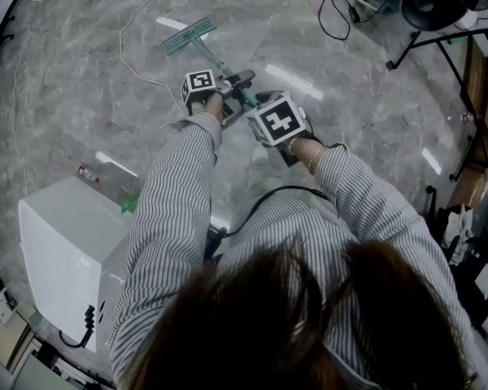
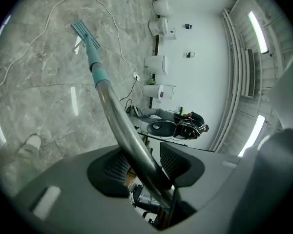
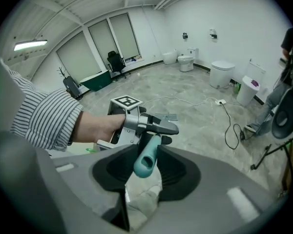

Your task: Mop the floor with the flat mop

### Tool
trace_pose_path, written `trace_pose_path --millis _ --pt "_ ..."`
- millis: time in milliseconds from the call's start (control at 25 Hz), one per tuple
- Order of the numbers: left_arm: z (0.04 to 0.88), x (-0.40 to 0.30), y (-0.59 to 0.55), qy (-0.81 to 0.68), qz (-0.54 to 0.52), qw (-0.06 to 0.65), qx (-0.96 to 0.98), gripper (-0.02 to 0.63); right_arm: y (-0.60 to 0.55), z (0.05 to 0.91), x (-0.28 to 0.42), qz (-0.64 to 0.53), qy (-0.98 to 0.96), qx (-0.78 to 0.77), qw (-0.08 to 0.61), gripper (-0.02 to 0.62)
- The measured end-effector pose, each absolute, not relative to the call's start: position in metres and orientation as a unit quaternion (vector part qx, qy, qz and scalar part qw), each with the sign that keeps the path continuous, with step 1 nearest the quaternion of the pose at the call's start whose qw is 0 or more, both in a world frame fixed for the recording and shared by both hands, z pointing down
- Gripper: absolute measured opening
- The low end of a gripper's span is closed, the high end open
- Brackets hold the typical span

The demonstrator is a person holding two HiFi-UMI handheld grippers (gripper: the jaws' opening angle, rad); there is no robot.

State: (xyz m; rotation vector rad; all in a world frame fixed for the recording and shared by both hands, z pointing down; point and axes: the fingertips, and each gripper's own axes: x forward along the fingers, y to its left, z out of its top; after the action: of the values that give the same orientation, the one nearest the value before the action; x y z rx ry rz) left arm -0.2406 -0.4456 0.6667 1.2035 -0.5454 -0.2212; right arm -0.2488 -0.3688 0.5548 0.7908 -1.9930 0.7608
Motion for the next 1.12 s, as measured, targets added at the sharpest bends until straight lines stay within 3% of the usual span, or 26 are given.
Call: trace_pose_path --millis 480,1120 --pt "0.681 -0.230 -0.432 -0.255 -0.070 0.790 0.554 0.172 -0.359 0.570 -0.237 0.295 -0.788 0.322 0.435 0.124" --pt "0.680 -0.126 -0.320 -0.260 -0.090 0.786 0.554 0.175 -0.245 0.571 -0.126 0.323 -0.788 0.315 0.419 0.122"
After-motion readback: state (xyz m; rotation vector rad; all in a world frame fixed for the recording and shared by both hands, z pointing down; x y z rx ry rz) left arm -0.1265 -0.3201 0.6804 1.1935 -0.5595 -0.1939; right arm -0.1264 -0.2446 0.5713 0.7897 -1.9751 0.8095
